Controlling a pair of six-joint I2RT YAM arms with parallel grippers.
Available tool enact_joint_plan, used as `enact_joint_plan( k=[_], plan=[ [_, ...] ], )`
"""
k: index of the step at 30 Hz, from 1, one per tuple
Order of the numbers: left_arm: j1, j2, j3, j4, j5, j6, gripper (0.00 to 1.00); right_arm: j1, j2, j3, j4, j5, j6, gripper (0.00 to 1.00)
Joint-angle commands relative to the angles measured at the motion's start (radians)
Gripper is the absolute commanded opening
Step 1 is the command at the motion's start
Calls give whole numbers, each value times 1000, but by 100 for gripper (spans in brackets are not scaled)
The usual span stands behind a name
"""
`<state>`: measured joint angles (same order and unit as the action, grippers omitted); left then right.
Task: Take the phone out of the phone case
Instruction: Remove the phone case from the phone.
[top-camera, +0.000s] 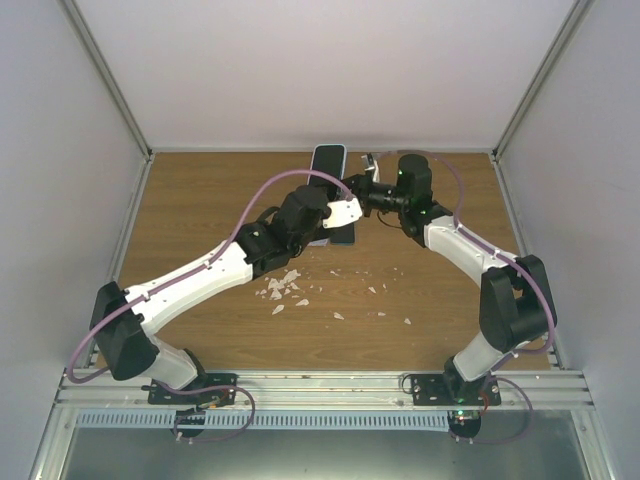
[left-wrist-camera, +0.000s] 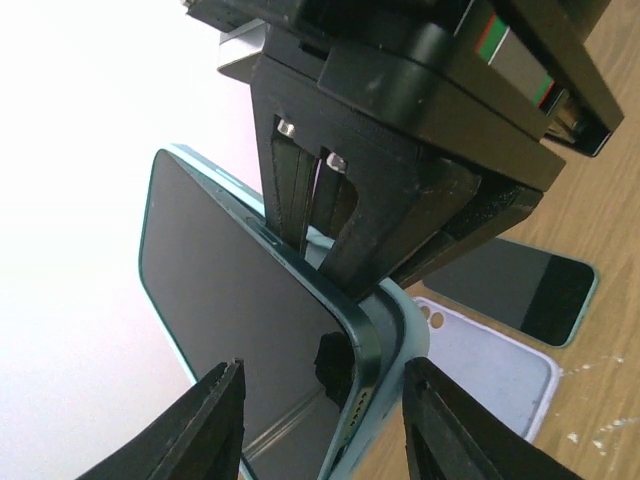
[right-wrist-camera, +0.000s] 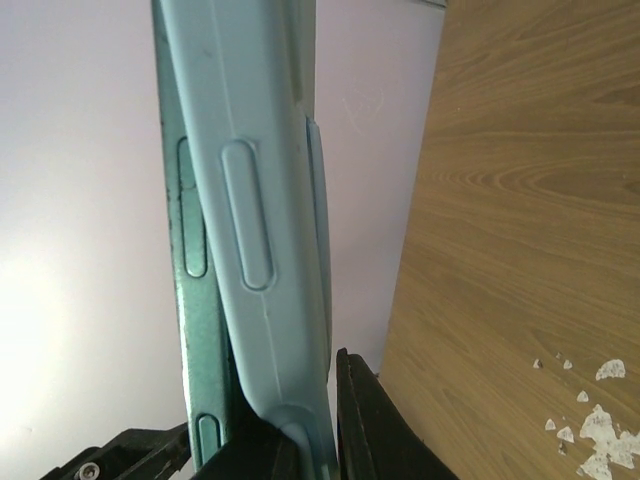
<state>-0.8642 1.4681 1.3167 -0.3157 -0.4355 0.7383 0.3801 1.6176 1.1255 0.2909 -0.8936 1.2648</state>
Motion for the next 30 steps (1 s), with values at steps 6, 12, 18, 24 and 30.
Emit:
enact_joint_plan(
  k=[6,12,18,24,30],
  plan=[
    [7,0,-58,255,-156,143,45,11,-31,-15,102,-66,45,1],
    [7,1,-87,313,-174,211,48,27,-30,-18,123,-73,56,0],
    [46,23,18,181,-95,59,51,43,-28,-17,115,-74,42,1],
    [79,-6,5,177,-4,11,56,47,-28,-10,111,-75,39,0],
    [111,-52,-30,236,69,-11,58,53,-23,-4,89,-69,32,0]
  ],
)
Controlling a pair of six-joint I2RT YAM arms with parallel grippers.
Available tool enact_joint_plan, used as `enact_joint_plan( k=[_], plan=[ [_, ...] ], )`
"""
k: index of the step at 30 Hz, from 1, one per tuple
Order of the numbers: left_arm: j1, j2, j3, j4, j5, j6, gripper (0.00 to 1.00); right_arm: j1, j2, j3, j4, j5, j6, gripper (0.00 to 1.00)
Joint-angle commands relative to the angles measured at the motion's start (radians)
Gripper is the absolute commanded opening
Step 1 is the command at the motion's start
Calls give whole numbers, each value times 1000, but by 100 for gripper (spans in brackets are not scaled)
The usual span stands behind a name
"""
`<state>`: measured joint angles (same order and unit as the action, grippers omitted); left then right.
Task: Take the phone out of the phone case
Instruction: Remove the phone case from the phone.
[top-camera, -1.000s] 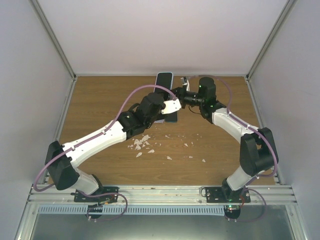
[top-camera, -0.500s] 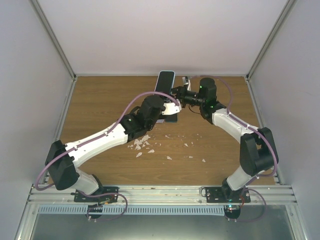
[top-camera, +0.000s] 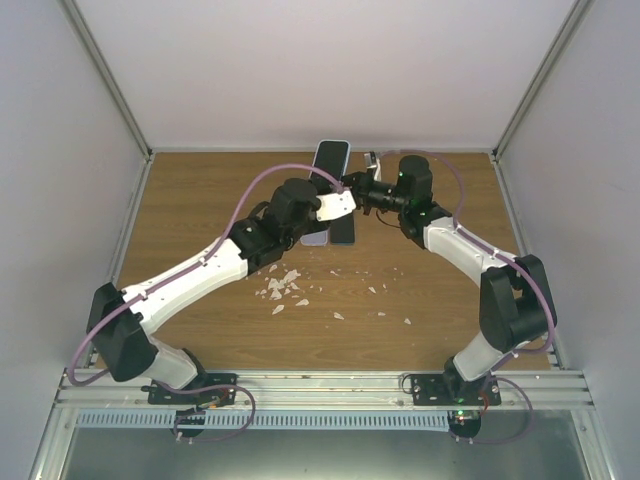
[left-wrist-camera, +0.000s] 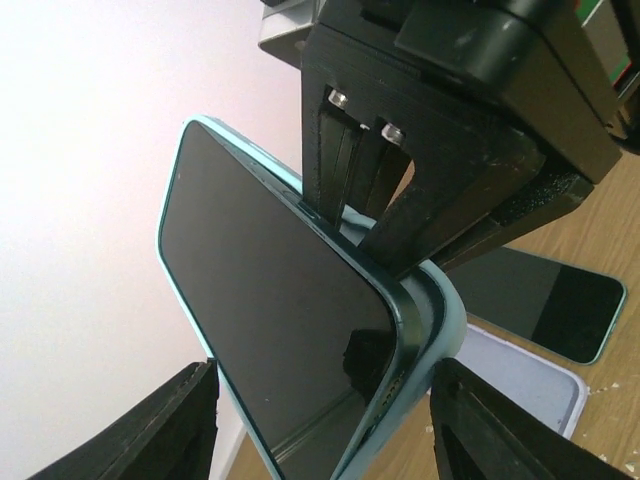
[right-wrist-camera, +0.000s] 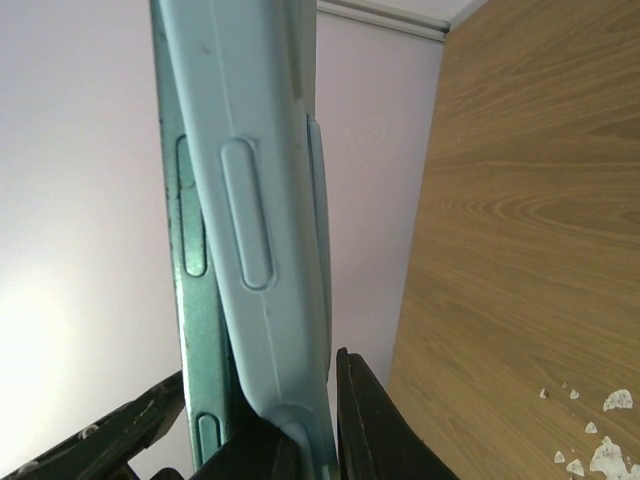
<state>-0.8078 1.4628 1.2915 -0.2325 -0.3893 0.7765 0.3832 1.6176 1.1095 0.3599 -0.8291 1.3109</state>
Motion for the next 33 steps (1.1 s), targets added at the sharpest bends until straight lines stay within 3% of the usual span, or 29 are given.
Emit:
enact_joint_plan(
  k=[1,6,16,23,33],
  plan=[
    [65,-56,-7,152,53,-64,59,51,-21,13,19,-132,-15,0],
    [87,-103,-26,145,176,-87,64,55,-12,19,9,-127,-15,1],
    [82,-134,-57,176,268,3,65,56,-8,26,-3,-121,-21,0],
    [66,-87,-70,229,132,123,63,56,-18,27,1,-126,-19,0],
    [22,-90,-200,427,-9,330,59,56,-9,19,25,-133,8,1]
  ],
)
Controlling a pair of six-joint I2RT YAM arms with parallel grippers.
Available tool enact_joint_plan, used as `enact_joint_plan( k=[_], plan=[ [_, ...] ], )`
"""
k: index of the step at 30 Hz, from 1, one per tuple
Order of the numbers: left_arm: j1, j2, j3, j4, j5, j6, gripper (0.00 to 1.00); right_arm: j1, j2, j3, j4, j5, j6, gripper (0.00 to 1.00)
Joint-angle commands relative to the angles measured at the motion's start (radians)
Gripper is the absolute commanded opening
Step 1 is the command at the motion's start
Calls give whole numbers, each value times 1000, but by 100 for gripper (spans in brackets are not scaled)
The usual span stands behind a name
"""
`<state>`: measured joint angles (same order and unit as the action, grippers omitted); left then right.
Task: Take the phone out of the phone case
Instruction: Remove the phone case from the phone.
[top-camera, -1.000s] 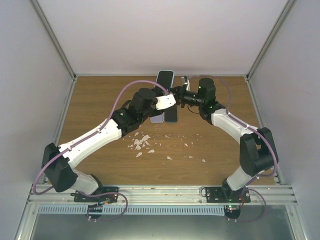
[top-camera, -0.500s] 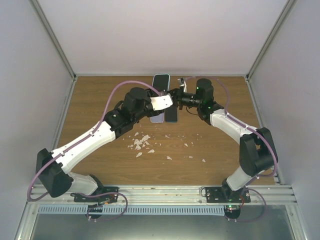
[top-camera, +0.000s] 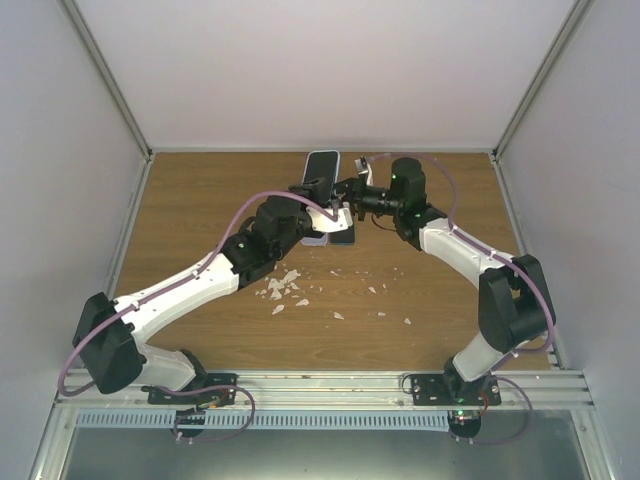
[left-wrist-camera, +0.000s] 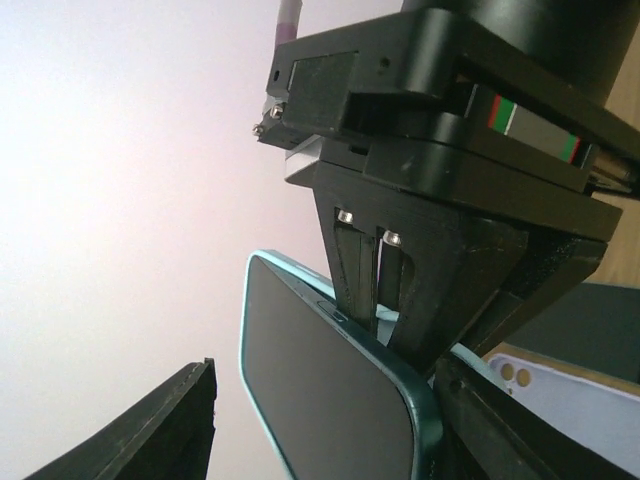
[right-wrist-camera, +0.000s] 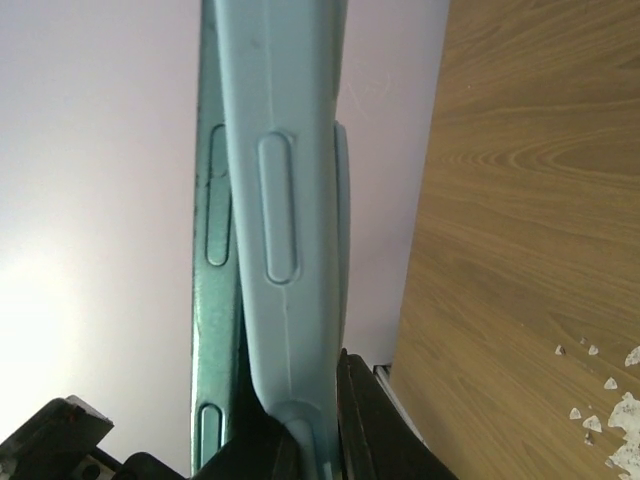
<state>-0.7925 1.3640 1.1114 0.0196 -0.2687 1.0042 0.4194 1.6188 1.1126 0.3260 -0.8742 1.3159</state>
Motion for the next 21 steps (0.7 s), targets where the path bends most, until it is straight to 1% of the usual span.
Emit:
enact_joint_plan(
  k=[1,5,8,10,11,14,17,21],
  plan=[
    [7,14,-27,194,-144,121,57,20,-11,16,59,-87,3,1],
    [14,25,-58,290,-170,218,54,21,-12,13,56,-85,-2,0],
    [20,40,-47,297,-183,232,52,21,-13,12,53,-85,-11,0],
    [27,48,-38,283,-183,226,48,23,-14,13,54,-85,-14,1],
    [33,49,-34,268,-175,215,45,23,-14,13,52,-85,-16,1],
    [42,53,-30,261,-168,208,30,24,-17,16,47,-84,-25,0],
    [42,52,-22,259,-164,197,19,25,-16,16,40,-82,-31,0],
    [41,46,24,206,-149,140,9,25,-16,17,16,-74,-48,1]
  ],
)
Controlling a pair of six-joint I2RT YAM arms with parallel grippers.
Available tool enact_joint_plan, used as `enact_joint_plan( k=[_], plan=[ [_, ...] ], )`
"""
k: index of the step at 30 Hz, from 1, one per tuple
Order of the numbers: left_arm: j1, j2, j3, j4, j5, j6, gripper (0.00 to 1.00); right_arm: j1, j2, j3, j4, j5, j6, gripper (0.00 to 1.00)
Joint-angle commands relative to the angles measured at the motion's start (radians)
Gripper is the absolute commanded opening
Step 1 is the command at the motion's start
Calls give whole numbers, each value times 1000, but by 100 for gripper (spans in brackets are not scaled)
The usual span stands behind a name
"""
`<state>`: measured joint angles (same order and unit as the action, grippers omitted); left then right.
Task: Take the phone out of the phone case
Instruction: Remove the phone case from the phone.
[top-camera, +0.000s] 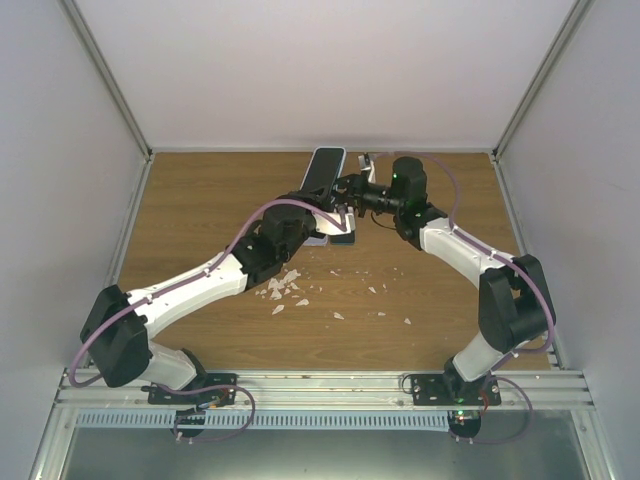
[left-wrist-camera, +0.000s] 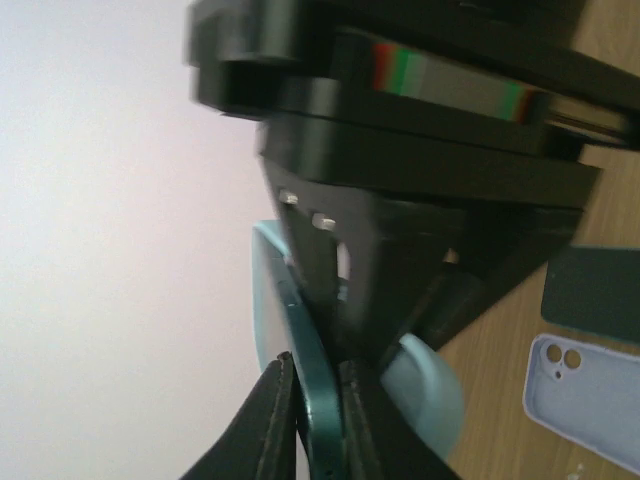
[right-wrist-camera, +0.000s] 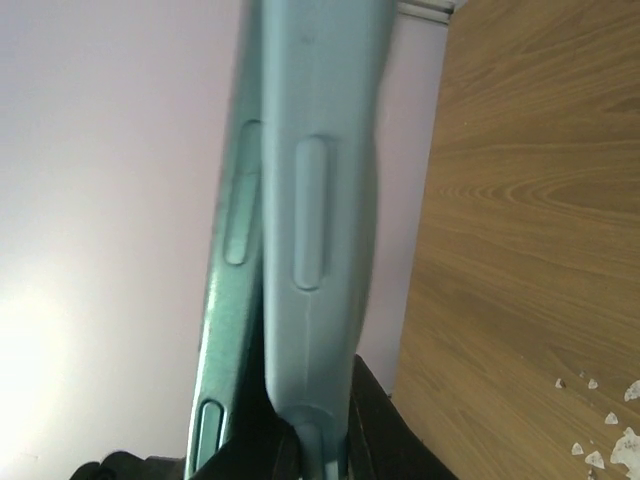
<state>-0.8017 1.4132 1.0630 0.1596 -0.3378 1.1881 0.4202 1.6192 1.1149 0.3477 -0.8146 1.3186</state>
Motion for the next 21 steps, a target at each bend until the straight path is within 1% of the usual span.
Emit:
enact_joint_plan(
  k=[1,3,6,11,21],
  plan=[
    [50,-6,93,30,-67,-89,6,23,-15,16,-13,-130,-58,0],
    [49,-16,125,-31,-40,-158,0,24,-11,16,-29,-120,-68,1],
    [39,-31,136,-81,-18,-217,0,23,-6,17,-41,-113,-73,0],
    [14,-53,112,-85,-14,-242,0,20,2,28,-75,-94,-95,1],
    [10,-54,195,-149,-2,-316,0,-1,8,42,-213,-8,-200,1]
  ],
)
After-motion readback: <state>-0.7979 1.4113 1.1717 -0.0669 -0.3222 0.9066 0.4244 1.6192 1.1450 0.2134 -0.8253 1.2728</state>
